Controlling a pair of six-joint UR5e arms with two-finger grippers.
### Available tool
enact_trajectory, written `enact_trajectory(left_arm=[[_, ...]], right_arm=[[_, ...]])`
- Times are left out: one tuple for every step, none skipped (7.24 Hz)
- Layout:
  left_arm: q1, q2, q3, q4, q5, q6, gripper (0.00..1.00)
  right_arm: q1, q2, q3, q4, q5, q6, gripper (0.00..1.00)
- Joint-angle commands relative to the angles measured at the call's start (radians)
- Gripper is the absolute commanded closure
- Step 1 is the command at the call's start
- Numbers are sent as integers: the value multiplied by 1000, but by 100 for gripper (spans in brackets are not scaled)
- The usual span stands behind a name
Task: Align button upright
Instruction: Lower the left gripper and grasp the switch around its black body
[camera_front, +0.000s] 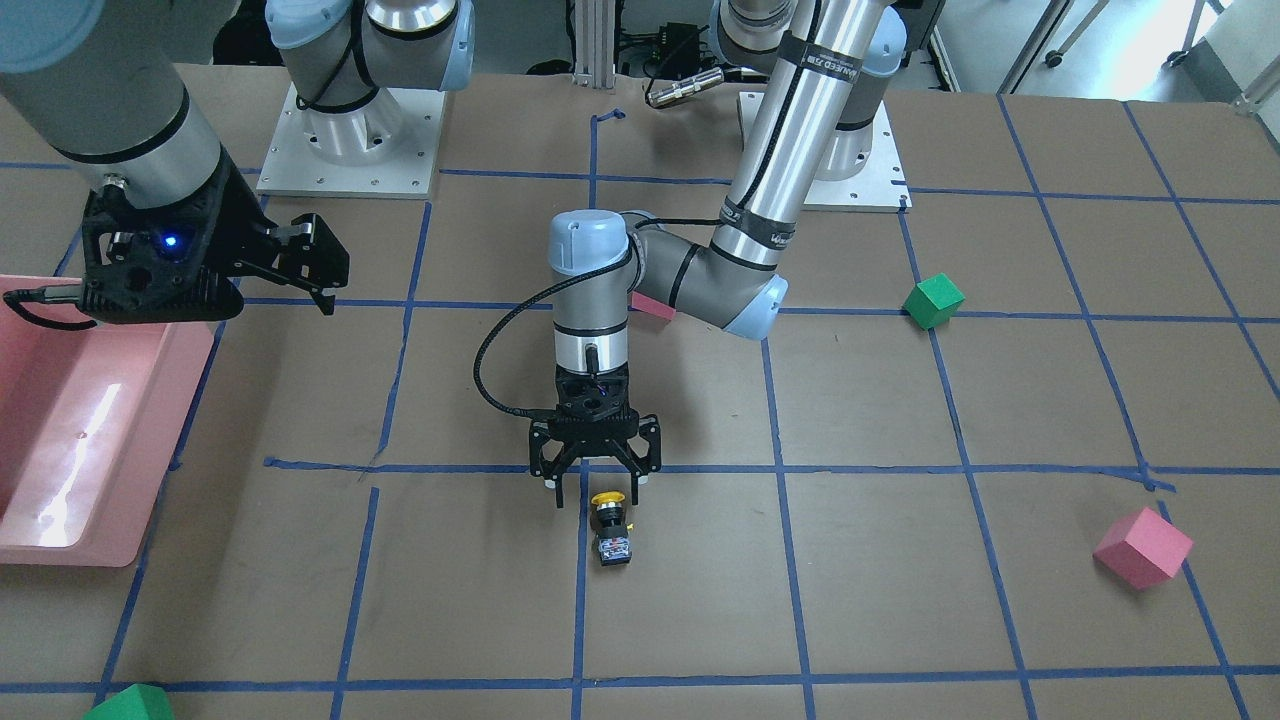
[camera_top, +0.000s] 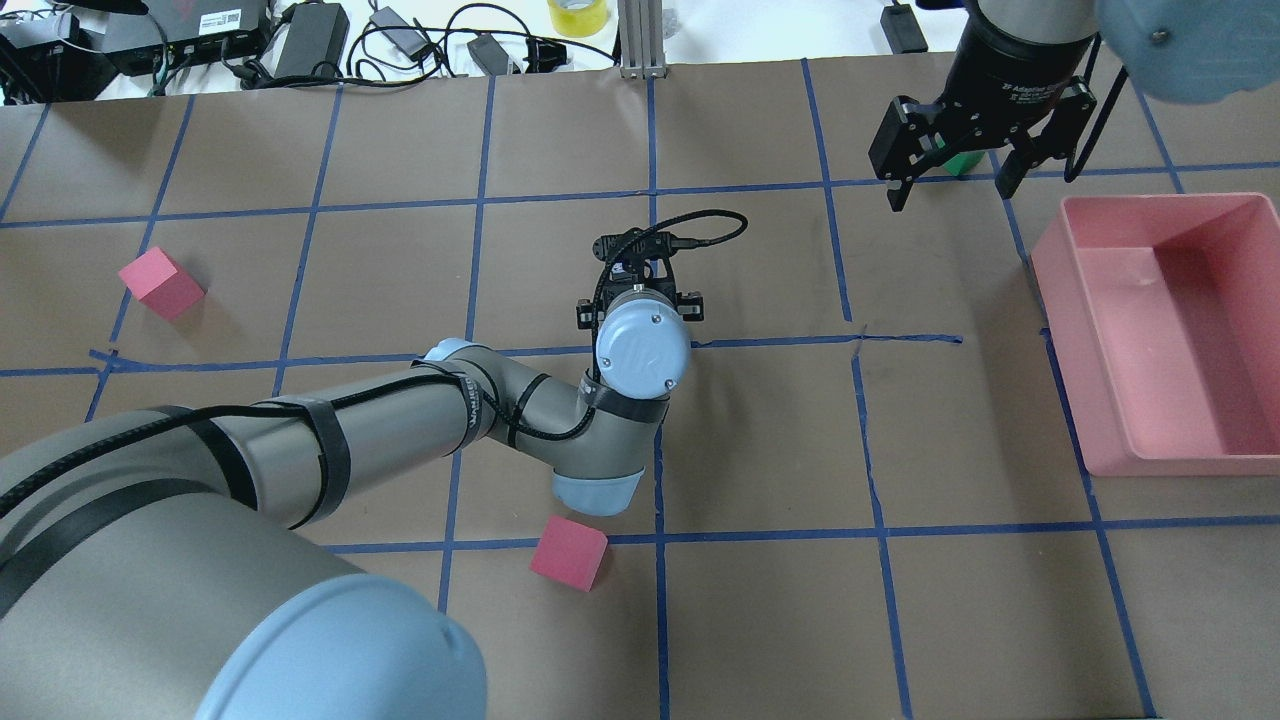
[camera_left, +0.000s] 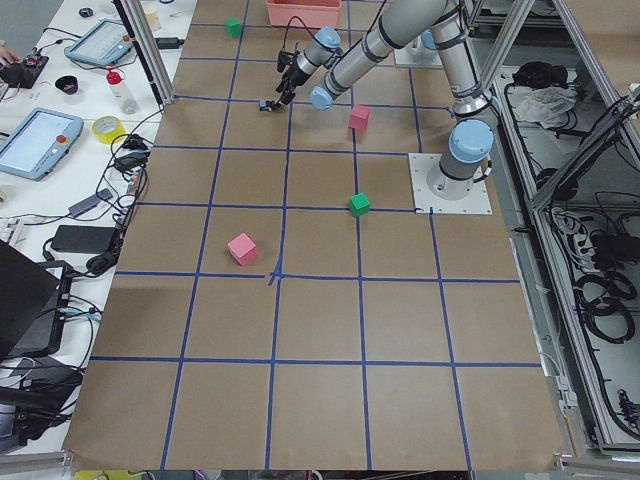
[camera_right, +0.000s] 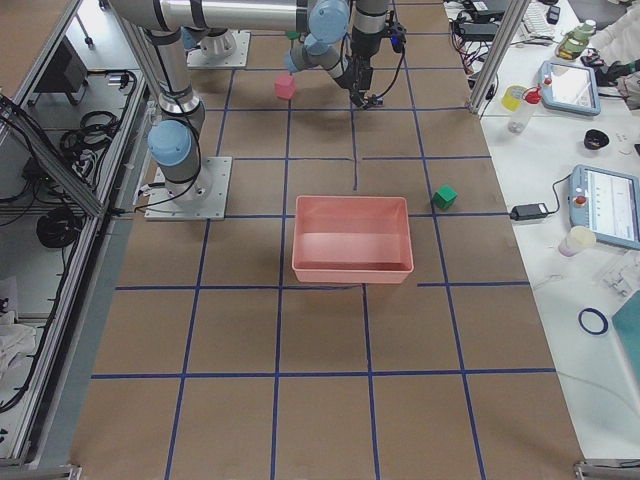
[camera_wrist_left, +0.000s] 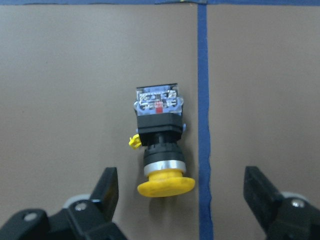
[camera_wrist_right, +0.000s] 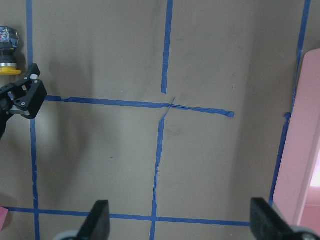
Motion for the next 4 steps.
enact_trajectory(left_arm=[[1, -13, 10, 5, 2, 4, 18], [3, -13, 8, 5, 7, 4, 18], [11, -14, -4, 5, 5, 4, 18], [18, -13, -15, 8, 8, 4, 18]], right_arm=[[0, 4, 16, -17, 3, -5, 0], [-8, 8, 16, -43, -7, -20, 0], [-20, 2, 14, -57, -16, -22, 0], [-22, 1, 16, -58, -6, -7, 0]])
